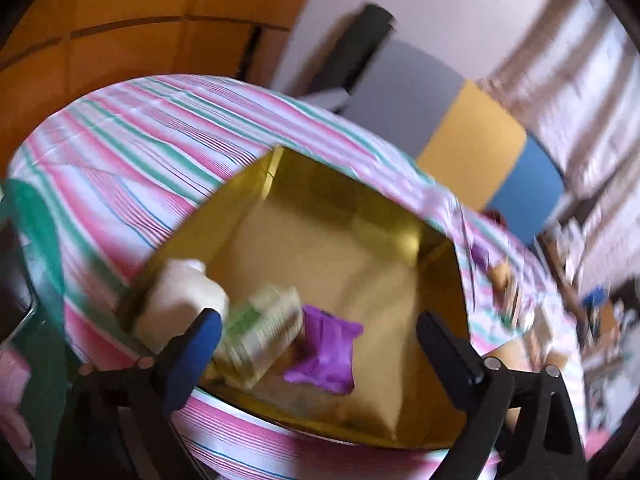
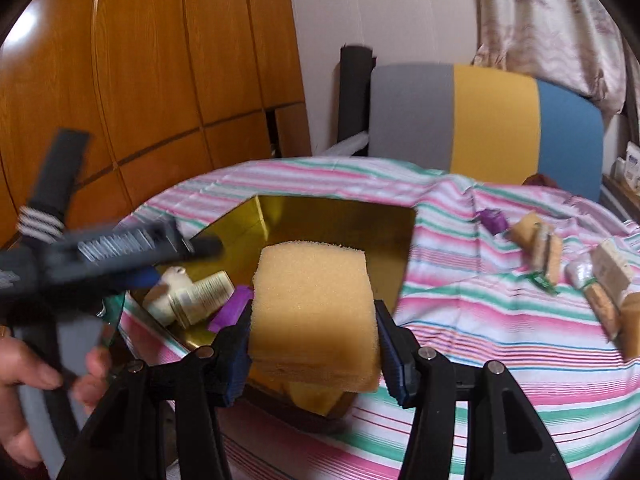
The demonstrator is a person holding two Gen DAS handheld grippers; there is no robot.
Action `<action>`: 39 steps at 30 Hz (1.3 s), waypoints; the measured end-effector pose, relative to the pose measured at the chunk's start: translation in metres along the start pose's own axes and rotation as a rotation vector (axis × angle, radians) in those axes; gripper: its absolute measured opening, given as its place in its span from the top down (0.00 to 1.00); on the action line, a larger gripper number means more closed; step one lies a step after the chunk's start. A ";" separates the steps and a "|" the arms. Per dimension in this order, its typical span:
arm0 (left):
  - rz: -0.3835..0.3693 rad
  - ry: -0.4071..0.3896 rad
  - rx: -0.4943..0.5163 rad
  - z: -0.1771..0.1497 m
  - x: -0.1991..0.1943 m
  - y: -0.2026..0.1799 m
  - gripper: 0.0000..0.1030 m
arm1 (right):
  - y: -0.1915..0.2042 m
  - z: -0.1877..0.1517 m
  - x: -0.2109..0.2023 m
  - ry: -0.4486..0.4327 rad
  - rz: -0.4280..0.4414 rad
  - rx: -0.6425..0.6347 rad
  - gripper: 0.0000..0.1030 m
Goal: Organize objects
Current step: 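Lower the yellow sponge into the gold tray and open the right tool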
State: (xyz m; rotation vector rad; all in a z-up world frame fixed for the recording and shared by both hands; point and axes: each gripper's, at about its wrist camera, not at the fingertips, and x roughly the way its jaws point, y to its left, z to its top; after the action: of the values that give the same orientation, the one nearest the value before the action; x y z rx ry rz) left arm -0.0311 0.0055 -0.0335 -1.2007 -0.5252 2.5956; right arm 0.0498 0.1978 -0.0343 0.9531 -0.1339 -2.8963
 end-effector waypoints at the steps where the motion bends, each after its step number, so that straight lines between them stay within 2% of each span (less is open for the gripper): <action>1: -0.003 -0.003 -0.022 0.004 -0.003 0.004 0.03 | 0.003 0.001 0.007 0.019 -0.002 -0.005 0.47; 7: 0.093 -0.025 -0.040 0.016 -0.010 0.014 0.02 | 0.015 0.000 0.028 0.070 -0.018 -0.033 0.47; 11: 0.093 -0.028 -0.074 0.015 -0.012 0.018 0.02 | 0.016 0.000 0.038 0.101 -0.028 -0.030 0.47; 15: 0.111 -0.040 -0.060 0.015 -0.016 0.016 0.02 | 0.017 -0.001 0.048 0.145 -0.023 -0.008 0.47; 18: 0.115 -0.036 -0.051 0.015 -0.015 0.012 0.01 | 0.015 -0.003 0.055 0.177 -0.004 0.025 0.42; 20: 0.117 -0.030 -0.048 0.014 -0.014 0.012 0.01 | 0.014 -0.005 0.053 0.174 -0.007 0.032 0.29; 22: 0.123 -0.024 -0.045 0.013 -0.013 0.011 0.00 | 0.014 -0.006 0.049 0.162 -0.021 0.025 0.23; 30: 0.144 0.004 -0.049 0.006 -0.008 0.008 0.00 | 0.008 -0.001 0.031 0.110 -0.046 0.042 0.23; 39: 0.137 0.051 -0.004 -0.006 0.001 -0.007 0.00 | -0.019 0.003 0.008 0.048 -0.083 0.131 0.23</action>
State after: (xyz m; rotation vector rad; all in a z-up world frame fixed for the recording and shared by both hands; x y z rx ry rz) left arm -0.0268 0.0138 -0.0351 -1.3451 -0.4536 2.6692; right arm 0.0401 0.2160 -0.0387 1.0731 -0.2910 -2.9678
